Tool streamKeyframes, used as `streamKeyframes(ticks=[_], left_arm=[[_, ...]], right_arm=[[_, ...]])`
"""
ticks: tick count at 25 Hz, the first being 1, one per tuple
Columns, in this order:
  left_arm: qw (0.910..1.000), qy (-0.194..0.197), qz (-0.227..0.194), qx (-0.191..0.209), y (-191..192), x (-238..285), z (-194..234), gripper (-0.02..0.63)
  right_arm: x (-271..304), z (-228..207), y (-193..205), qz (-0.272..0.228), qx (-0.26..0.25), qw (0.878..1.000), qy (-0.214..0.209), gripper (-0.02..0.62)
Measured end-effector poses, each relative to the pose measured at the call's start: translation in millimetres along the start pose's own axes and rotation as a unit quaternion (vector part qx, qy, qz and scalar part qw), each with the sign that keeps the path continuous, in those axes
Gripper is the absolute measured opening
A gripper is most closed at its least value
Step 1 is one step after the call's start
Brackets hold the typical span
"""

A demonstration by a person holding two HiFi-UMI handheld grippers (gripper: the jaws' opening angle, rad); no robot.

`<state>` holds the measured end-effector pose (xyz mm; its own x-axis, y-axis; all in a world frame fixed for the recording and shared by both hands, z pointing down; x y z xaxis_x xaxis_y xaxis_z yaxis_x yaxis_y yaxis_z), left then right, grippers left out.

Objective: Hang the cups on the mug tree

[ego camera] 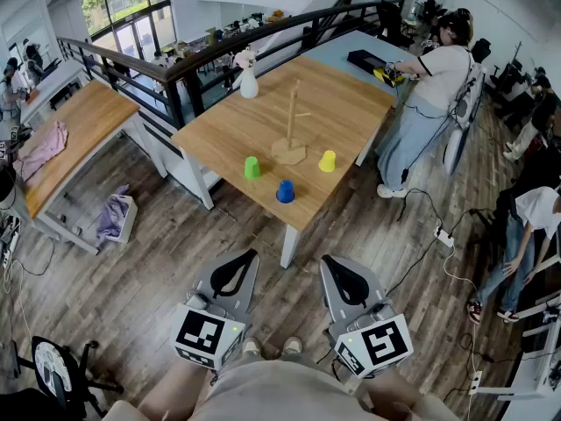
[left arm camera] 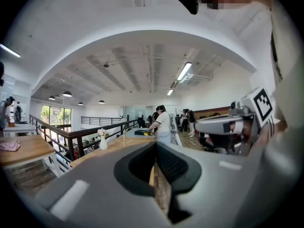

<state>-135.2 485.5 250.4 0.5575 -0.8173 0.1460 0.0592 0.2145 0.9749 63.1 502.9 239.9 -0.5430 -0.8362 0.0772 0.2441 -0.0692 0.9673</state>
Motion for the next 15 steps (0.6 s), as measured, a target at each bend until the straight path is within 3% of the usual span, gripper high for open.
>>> streamKeyframes(ticks=[15], left_arm=[[0.9999, -0.008, 0.011, 0.001, 5, 22, -24, 0.003]], right_arm=[[-12, -31, 18, -0.006, 0.018, 1.000, 0.001, 0.000]])
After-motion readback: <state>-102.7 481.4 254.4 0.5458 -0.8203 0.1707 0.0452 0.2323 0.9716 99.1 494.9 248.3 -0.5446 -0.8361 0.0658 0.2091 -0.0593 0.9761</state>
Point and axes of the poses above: the fingertips, and each gripper's own axes: x forward along the fingers, z to its left, y out of its underside, the point moved 8 cm from there along -x, backward along the fingers, and after that the axes turned 13 degrees about -x, right-handed, at the moved point
